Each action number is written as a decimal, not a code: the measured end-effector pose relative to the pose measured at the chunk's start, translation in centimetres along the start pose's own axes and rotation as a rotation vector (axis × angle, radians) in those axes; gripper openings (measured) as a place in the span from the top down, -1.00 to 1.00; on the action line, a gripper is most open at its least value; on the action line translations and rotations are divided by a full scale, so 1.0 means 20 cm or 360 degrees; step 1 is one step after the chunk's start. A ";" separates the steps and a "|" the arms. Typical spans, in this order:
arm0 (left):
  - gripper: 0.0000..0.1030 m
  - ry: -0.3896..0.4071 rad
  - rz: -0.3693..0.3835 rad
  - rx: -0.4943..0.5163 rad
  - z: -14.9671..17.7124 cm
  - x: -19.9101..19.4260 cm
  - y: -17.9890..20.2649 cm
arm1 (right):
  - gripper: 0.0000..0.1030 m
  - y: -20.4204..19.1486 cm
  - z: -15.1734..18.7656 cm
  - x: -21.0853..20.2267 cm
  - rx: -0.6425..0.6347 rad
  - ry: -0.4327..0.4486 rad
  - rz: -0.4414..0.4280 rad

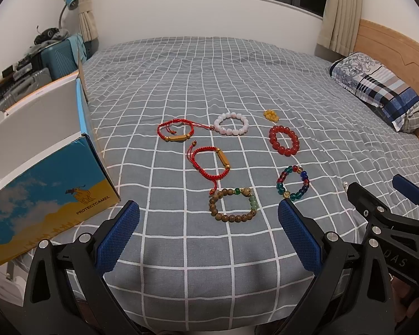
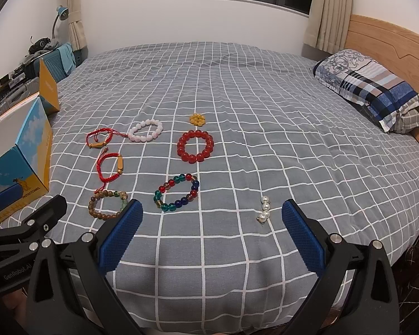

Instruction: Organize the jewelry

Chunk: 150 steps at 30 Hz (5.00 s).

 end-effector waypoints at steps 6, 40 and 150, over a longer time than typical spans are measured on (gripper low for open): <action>-0.89 -0.0001 0.0001 0.0000 0.00 0.00 0.00 | -0.86 -0.03 0.00 -0.01 0.0001 0.0002 0.0001; -0.89 -0.0002 -0.0017 0.0006 -0.01 0.01 0.00 | -0.86 -0.04 -0.03 -0.01 0.0003 0.0012 -0.0001; 0.90 0.0159 0.0011 0.0048 -0.33 0.39 0.03 | 0.80 0.36 -0.19 0.35 0.0115 0.0131 0.0062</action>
Point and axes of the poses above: each gripper's, at about its wrist camera, not at the fingertips, and x roughly the way its jaws point, y to its right, z to its underside, the point moved 2 cm from there along x, roughly the way its jaws point, and after that the axes turned 5 degrees about -y, right-handed, at the moved point
